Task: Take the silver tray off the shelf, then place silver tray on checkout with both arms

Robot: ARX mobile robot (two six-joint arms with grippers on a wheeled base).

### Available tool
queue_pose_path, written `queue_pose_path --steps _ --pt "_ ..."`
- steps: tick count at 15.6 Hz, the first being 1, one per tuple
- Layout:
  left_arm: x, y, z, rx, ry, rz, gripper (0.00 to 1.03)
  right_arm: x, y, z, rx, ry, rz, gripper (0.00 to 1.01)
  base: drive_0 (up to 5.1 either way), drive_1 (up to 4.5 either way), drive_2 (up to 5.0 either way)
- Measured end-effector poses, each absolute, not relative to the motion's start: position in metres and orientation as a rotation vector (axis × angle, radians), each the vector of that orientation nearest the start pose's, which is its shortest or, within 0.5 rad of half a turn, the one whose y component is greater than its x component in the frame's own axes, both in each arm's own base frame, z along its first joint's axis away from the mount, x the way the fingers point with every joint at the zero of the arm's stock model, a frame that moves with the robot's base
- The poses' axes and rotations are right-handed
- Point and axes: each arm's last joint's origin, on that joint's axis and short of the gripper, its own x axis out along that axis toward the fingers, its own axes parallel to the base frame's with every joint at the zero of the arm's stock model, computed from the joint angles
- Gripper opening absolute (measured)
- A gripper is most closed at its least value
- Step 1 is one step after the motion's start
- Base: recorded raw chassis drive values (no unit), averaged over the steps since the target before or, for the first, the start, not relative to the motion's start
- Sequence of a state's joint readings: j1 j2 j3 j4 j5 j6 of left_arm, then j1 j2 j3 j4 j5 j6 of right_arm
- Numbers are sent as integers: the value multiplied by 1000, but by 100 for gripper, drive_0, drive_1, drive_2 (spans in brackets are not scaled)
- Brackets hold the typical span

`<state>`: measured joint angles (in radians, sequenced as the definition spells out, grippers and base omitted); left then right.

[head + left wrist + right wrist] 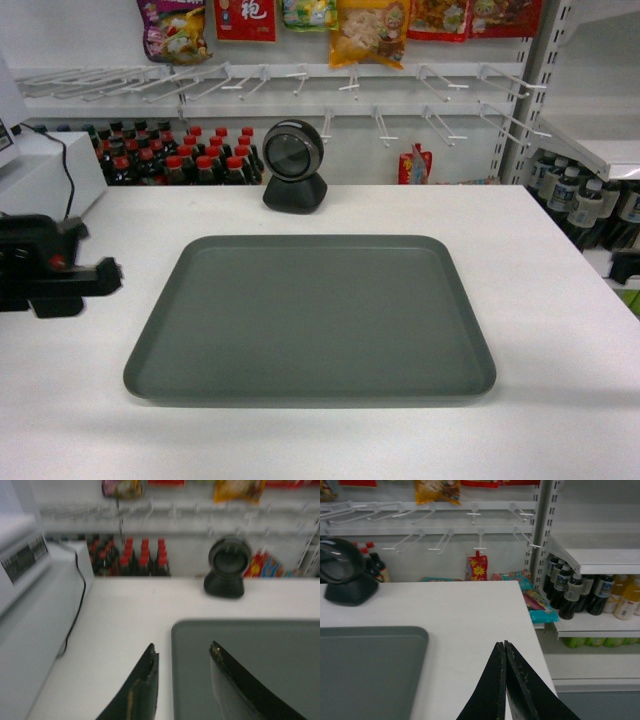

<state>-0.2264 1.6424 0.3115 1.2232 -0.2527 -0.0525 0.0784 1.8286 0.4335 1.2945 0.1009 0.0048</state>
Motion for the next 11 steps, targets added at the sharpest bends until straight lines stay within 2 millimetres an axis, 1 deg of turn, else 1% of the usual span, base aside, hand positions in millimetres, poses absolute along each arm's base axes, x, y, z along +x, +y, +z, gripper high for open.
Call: queue_pose_path --steps 1,2,3,4,5,6,7,11 --pt "239 -45 155 -32 18 12 23 268 19 124 -2 92 -3 2 0 0 0" --pt "230 -40 166 -27 -16 -2 12 254 19 123 -3 112 9 2 0 0 0" --pt "220 -35 166 -21 -11 -4 1 243 15 123 -3 123 0 2 0 0 0" --pt "209 -29 160 -13 26 3 1 234 12 128 -1 103 -8 2 0 0 0" --pt "202 -25 158 -12 39 5 1 225 11 136 2 61 -9 2 0 0 0" --pt "196 -22 161 -14 24 5 1 216 6 141 4 34 19 2 0 0 0" --pt "188 -18 163 -16 9 5 1 207 0 145 5 19 -1 2 0 0 0" --pt "164 -8 162 -16 21 -9 1 179 0 150 5 26 -3 2 0 0 0"
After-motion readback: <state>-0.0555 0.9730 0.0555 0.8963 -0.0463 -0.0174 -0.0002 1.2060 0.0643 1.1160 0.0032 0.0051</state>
